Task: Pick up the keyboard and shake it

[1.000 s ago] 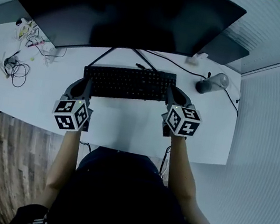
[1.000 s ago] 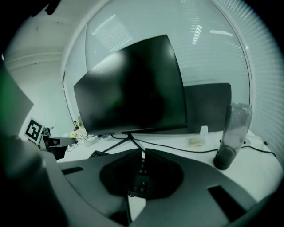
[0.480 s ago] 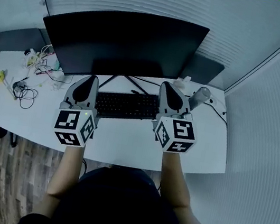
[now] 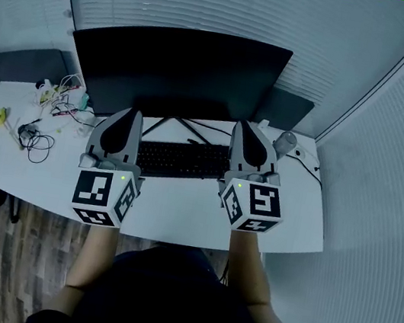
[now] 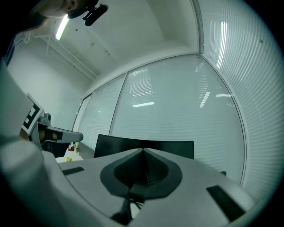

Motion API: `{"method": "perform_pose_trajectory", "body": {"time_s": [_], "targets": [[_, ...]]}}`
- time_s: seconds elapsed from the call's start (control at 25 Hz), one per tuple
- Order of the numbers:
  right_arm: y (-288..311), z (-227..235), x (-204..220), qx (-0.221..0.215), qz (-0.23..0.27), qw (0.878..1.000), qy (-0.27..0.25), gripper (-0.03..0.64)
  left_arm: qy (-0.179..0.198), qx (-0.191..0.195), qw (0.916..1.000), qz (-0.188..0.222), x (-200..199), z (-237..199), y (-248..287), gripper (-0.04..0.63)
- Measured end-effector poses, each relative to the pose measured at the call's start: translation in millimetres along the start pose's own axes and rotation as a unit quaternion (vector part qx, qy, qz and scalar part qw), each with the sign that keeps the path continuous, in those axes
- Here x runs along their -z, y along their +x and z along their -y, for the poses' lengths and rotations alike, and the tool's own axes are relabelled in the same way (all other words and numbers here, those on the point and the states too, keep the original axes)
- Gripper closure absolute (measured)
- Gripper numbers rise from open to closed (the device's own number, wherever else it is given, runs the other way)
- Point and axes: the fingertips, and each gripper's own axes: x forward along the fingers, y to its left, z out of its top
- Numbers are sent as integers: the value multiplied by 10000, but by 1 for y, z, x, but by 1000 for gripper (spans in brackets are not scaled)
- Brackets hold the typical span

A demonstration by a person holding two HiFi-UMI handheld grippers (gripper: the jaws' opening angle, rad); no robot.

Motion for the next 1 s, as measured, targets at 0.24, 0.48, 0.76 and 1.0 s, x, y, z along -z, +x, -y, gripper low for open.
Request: {"method": "perform_pose_trajectory", "body": {"time_s": [0.24, 0.48, 0.76, 1.0], "targets": [[-13, -9, -5, 8, 80, 9999, -73, 590, -14, 116, 9999, 27, 3, 2, -7, 572], [-14, -15, -4, -23, 28, 10000, -38, 590, -126, 182, 9997, 58, 2, 2, -9, 572], [-12, -17, -2, -78, -2, 10000, -59, 591, -140, 178, 9997, 94, 2, 3, -8, 572], [-8, -20, -4, -78, 2, 9999, -91, 591, -136, 170, 9997, 82, 0, -4, -9, 572]]}}
